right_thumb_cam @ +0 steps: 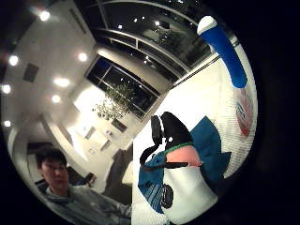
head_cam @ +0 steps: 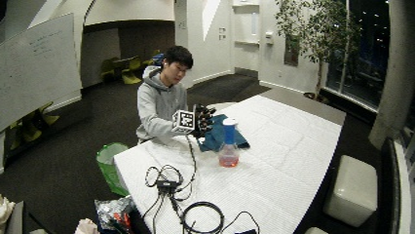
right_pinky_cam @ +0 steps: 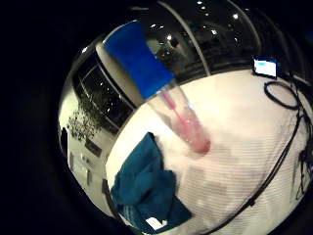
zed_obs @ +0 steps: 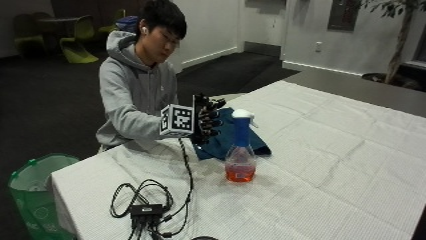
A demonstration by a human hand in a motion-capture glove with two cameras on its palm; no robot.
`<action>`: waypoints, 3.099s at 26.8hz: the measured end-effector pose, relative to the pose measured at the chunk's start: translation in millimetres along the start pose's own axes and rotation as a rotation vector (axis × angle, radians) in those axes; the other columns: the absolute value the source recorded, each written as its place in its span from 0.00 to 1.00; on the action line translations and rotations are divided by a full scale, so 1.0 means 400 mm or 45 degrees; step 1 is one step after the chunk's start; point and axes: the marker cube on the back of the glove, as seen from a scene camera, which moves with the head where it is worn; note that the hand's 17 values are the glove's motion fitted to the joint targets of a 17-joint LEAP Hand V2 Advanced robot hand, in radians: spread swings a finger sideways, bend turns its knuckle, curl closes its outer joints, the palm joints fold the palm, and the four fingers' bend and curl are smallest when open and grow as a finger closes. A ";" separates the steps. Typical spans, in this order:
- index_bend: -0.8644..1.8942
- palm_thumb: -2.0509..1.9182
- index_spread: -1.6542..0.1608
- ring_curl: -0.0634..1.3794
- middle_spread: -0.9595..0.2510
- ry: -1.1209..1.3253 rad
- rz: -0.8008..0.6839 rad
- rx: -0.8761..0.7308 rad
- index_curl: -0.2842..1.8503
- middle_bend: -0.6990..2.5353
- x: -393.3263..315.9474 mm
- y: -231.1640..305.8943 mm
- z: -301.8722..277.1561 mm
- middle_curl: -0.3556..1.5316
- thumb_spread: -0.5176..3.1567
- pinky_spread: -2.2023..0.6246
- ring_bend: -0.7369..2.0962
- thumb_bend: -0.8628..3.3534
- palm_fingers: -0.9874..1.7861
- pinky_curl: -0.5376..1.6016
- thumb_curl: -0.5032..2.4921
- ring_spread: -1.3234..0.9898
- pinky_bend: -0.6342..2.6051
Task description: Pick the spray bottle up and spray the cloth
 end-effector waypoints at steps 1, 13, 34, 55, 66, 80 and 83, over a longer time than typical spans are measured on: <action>0.35 0.68 0.69 0.22 0.76 -0.009 0.025 0.005 0.20 0.28 0.010 -0.010 0.008 0.35 0.43 0.86 0.40 0.20 0.34 0.42 0.29 0.57 0.38; 0.35 0.69 0.69 0.23 0.77 -0.033 0.165 -0.010 0.20 0.27 0.091 -0.087 0.039 0.35 0.42 0.86 0.40 0.20 0.33 0.42 0.30 0.57 0.38; 0.34 0.69 0.71 0.26 0.77 -0.092 0.336 -0.038 0.19 0.30 0.147 -0.167 0.134 0.37 0.41 0.85 0.47 0.20 0.47 0.41 0.30 0.56 0.37; 0.48 0.77 0.79 0.31 0.69 0.014 0.410 -0.205 0.31 0.39 0.125 -0.246 0.217 0.44 0.25 0.70 0.46 0.21 0.84 0.42 0.35 0.50 0.32; 0.49 0.78 0.79 0.33 0.69 0.221 0.227 -0.390 0.35 0.40 0.072 -0.239 0.279 0.45 0.18 0.69 0.47 0.20 0.85 0.42 0.37 0.49 0.30; 0.50 0.77 0.80 0.35 0.69 0.845 -0.277 -1.010 0.37 0.40 -0.215 -0.182 0.267 0.45 0.14 0.68 0.48 0.20 0.86 0.43 0.39 0.49 0.30; 0.50 0.77 0.80 0.35 0.69 1.009 -0.354 -1.072 0.37 0.40 -0.262 -0.189 0.244 0.45 0.13 0.68 0.48 0.20 0.86 0.43 0.39 0.49 0.30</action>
